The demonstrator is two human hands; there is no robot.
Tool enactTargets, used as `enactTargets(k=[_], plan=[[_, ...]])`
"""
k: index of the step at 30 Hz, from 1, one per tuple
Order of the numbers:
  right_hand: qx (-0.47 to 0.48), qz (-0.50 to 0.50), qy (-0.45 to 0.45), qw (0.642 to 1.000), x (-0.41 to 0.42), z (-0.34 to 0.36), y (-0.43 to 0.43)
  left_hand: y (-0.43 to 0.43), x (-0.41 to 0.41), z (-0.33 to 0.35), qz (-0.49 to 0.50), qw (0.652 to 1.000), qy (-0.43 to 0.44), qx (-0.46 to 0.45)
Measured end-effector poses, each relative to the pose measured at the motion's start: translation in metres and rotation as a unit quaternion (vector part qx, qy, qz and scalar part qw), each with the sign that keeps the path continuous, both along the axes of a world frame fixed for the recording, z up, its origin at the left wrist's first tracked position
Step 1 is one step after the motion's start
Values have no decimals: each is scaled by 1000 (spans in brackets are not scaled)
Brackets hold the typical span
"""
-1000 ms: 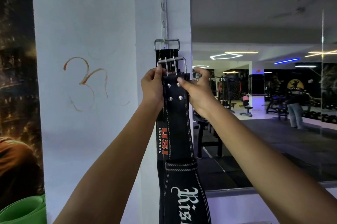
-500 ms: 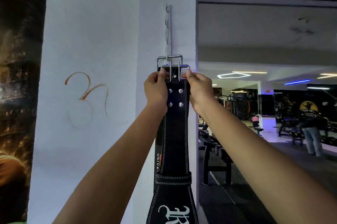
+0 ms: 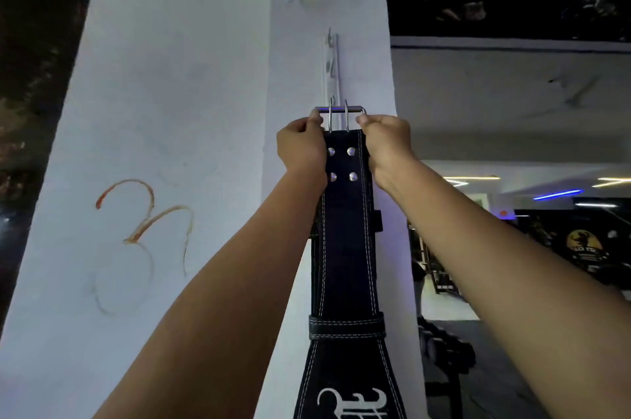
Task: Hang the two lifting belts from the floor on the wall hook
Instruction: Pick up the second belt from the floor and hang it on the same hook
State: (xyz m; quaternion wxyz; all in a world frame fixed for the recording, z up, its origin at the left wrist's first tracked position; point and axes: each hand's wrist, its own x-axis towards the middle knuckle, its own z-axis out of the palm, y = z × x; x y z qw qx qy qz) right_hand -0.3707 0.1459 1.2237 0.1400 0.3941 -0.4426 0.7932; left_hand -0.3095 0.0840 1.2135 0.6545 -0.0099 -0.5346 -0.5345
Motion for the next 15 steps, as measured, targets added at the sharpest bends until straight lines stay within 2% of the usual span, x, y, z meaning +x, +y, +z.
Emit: enactTargets(k=[7,15], plan=[[-44,-53,-1,998,-21,50,-37,-38,-29,56,42,998,0,-42],[-51,-63,15,997,-54,78,-64,-66,-60,85,19,999,7,-37]])
